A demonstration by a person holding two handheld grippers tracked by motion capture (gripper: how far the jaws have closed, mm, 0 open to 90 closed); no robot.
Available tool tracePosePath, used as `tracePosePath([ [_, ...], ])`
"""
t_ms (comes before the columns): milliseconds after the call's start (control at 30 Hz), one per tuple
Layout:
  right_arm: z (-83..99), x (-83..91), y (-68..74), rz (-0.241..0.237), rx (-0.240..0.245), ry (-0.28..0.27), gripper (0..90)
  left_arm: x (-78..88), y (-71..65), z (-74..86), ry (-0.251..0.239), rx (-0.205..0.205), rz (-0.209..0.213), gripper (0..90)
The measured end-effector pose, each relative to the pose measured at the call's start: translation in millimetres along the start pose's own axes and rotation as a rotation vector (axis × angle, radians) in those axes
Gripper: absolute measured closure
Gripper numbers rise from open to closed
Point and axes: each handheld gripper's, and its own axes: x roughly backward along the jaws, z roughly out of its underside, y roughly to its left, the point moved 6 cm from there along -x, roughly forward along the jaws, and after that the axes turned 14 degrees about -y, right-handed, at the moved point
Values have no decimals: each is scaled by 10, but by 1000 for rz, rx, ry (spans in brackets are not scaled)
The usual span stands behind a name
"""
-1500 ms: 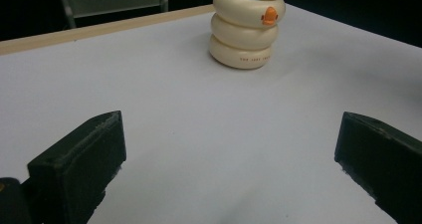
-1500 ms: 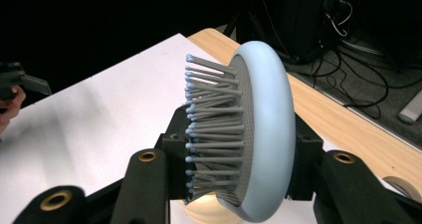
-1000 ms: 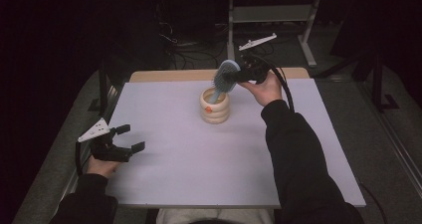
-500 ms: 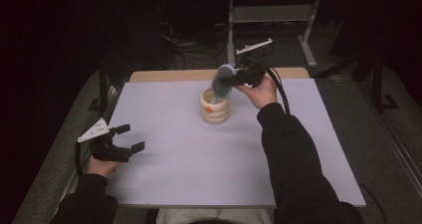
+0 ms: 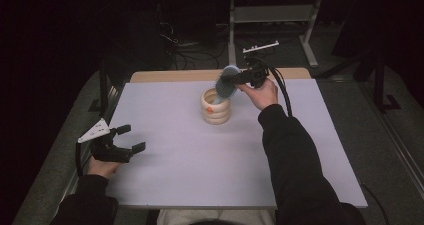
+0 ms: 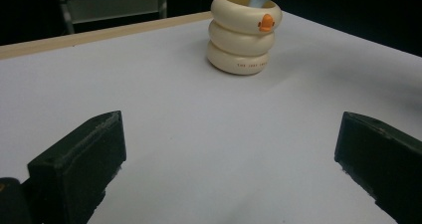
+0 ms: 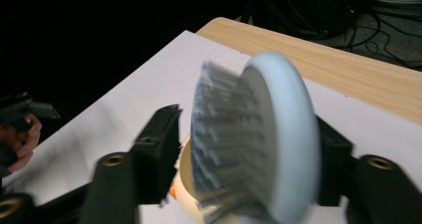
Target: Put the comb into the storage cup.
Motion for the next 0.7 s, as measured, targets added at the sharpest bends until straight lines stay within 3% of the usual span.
tracePosePath([
  [367,42,103,-83,19,54,-21,147,-19,-59,-34,-17,-11,16,0],
  [500,54,152,-99,25,80,-24,121,-20,-58,-33,-17,-11,15,0],
  [700,42,228,-115,43,101,-43,11,-21,-55,-32,-15,-12,13,0],
])
